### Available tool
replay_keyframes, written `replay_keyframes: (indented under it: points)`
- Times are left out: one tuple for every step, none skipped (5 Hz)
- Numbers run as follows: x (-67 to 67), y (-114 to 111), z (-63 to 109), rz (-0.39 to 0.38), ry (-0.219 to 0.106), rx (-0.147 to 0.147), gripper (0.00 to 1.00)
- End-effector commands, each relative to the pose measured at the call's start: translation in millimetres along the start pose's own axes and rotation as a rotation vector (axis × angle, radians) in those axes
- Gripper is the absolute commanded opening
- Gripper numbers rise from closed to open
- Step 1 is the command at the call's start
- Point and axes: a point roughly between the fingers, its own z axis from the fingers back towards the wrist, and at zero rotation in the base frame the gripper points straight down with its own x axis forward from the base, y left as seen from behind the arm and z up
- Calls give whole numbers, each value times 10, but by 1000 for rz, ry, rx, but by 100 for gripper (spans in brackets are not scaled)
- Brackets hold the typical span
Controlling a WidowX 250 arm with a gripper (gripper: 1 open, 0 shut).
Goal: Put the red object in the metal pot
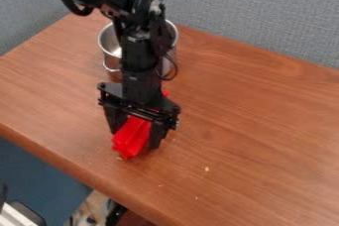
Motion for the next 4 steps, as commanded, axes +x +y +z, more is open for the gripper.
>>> replay_keyframes:
  points:
    - [18, 7, 50, -4, -17, 7, 100]
    - [14, 20, 78, -1, -22, 15, 100]
    - [20, 36, 56, 1, -21, 14, 0]
    - [-1, 47, 87, 1, -17, 15, 0]
